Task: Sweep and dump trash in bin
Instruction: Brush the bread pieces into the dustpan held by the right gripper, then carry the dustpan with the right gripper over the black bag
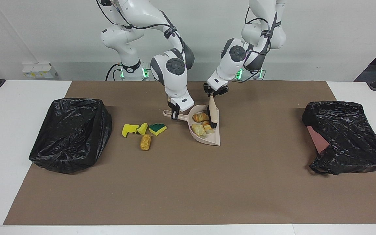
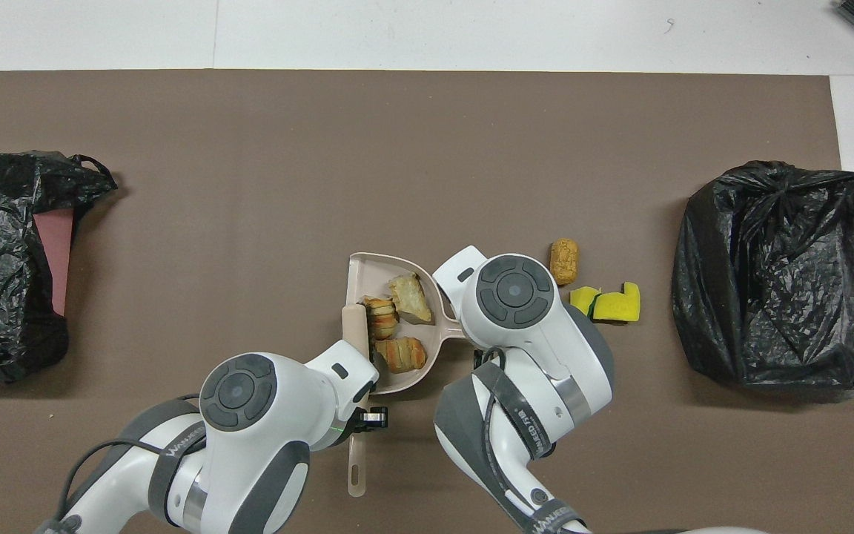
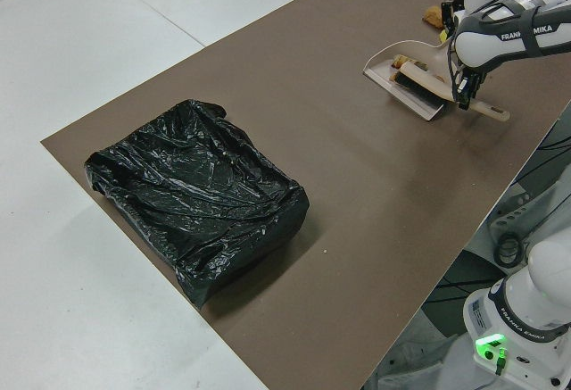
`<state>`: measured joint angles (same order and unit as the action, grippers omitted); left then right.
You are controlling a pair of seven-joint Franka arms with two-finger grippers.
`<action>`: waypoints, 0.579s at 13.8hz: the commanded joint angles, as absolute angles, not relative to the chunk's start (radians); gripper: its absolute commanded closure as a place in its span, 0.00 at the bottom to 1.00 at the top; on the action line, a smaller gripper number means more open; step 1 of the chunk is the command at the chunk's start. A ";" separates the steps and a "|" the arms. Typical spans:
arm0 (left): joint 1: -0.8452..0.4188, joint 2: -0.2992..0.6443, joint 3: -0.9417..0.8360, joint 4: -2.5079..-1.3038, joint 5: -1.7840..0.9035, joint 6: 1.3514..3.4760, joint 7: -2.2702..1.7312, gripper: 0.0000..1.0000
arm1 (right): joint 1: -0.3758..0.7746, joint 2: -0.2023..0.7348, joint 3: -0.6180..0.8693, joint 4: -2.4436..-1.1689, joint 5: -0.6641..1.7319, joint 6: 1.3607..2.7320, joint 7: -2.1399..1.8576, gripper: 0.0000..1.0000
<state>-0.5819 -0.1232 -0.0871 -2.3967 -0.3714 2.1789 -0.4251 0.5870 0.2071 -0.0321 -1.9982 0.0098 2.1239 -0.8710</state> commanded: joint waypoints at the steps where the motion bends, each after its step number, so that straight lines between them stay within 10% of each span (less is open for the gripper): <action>1: -0.517 -0.129 -0.081 -2.329 -0.281 2.079 -0.495 1.00 | 0.569 0.161 -0.029 -2.011 -0.011 2.096 -0.830 1.00; 8: -0.514 -0.161 -0.090 -2.341 -0.199 2.055 -0.601 1.00 | 0.382 -0.027 -0.032 -1.991 -0.011 1.932 -0.909 1.00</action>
<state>-0.5033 -0.1268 -0.0846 -2.3184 -0.2187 2.0659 -0.5655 0.4422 0.0452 -0.0391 -1.9872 -0.0010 1.9779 -0.8763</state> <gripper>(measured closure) 0.740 0.687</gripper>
